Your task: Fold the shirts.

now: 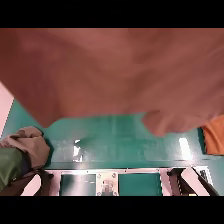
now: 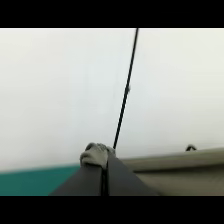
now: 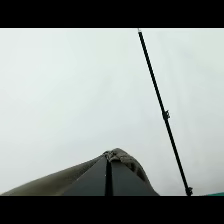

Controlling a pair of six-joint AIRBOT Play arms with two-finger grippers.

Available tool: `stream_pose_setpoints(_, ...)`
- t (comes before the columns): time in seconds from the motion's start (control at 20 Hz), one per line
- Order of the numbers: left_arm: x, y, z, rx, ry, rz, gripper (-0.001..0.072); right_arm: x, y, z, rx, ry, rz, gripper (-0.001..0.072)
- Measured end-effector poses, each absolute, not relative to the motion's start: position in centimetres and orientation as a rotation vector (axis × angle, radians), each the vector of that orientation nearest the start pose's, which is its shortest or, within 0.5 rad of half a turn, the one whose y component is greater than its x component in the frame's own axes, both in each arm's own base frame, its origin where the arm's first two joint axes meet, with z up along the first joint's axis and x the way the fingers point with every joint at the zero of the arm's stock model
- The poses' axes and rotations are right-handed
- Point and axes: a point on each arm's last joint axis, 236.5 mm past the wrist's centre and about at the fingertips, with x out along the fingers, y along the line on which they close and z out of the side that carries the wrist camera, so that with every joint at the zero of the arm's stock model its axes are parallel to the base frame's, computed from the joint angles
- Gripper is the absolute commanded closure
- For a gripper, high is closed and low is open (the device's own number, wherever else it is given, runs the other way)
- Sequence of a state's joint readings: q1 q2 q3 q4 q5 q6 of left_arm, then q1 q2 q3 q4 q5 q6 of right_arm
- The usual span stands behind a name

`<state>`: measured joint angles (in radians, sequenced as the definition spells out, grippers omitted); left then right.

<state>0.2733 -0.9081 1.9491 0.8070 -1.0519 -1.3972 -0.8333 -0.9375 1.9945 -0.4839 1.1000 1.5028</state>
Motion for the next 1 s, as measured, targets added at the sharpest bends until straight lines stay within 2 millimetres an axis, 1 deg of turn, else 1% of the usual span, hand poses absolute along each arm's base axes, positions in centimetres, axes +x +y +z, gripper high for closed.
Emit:
stream_pose_setpoints(0.05, 31.3, -6.0, 51.0, -0.235, 0.002, -0.378, 0.0685, 29.7, -3.6, 54.5, 0.426, -0.133, 0.164, 0.069)
stream_pose_setpoints(0.1, 33.7, -5.5, 47.9, -0.263, 0.087, -0.376, 0.0685, 31.7, -3.9, 52.5, 0.458, -0.079, 0.193, 0.069)
stream_pose_setpoints(0.15, 36.3, -5.1, 44.5, -0.295, 0.176, -0.382, 0.0685, 33.9, -4.2, 50.0, 0.488, -0.018, 0.211, 0.069)
stream_pose_setpoints(0.2, 38.5, -4.9, 41.3, -0.328, 0.254, -0.398, 0.0684, 36.2, -4.5, 47.1, 0.523, 0.05, 0.226, 0.069)
stream_pose_setpoints(0.3, 43.0, -4.9, 34.7, -0.404, 0.395, -0.434, 0.0684, 41.6, -5.1, 39.5, 0.584, 0.209, 0.221, 0.069)
stream_pose_setpoints(0.35, 45.4, -4.9, 30.9, -0.433, 0.468, -0.442, 0.0685, 44.3, -5.1, 35.4, 0.614, 0.289, 0.219, 0.069)
stream_pose_setpoints(0.4, 47.5, -5.0, 27.7, -0.461, 0.52, -0.449, 0.0685, 46.7, -5.1, 31.5, 0.645, 0.357, 0.213, 0.069)
stream_pose_setpoints(0.45, 49.7, -5.5, 24.5, -0.493, 0.56, -0.454, 0.0685, 49.0, -5.1, 27.1, 0.674, 0.436, 0.2, 0.069)
stream_pose_setpoints(0.55, 53.7, -6.4, 18.1, -0.539, 0.634, -0.441, 0.0685, 52.7, -5.2, 19.4, 0.724, 0.558, 0.172, 0.069)
stream_pose_setpoints(0.6, 55.3, -6.7, 15.6, -0.556, 0.654, -0.433, 0.0685, 54.2, -5.2, 16.0, 0.748, 0.607, 0.161, 0.069)
stream_pose_setpoints(0.65, 56.9, -7.0, 13.5, -0.571, 0.663, -0.423, 0.0685, 55.2, -5.2, 13.1, 0.768, 0.65, 0.15, 0.069)
stream_pose_setpoints(0.7, 58.0, -7.4, 11.5, -0.576, 0.679, -0.42, 0.0684, 56.1, -5.5, 10.6, 0.783, 0.68, 0.133, 0.0689)
stream_pose_setpoints(0.75, 58.9, -7.7, 9.7, -0.58, 0.695, -0.418, 0.0684, 56.8, -5.7, 9.0, 0.795, 0.697, 0.123, 0.0672)
stream_pose_setpoints(0.8, 59.5, -7.9, 8.6, -0.583, 0.701, -0.415, 0.068, 57.3, -5.8, 7.4, 0.805, 0.717, 0.117, 0.0539)
stream_pose_setpoints(0.85, 60.0, -7.9, 7.7, -0.582, 0.706, -0.412, 0.0394, 57.5, -5.8, 6.2, 0.811, 0.733, 0.111, 0.0425)
stream_pose_setpoints(0.9, 60.3, -7.8, 7.0, -0.581, 0.711, -0.406, 0.0063, 57.7, -6.0, 5.4, 0.815, 0.745, 0.105, 0.0415)
stream_pose_setpoints(0.95, 60.4, -7.4, 6.5, -0.582, 0.719, -0.404, 0.0044, 57.6, -6.4, 5.0, 0.823, 0.754, 0.104, 0.0418)
stream_pose_setpoints(1.0, 60.2, -6.9, 6.4, -0.586, 0.729, -0.406, 0.0045, 57.2, -6.9, 4.8, 0.831, 0.768, 0.103, 0.0423)
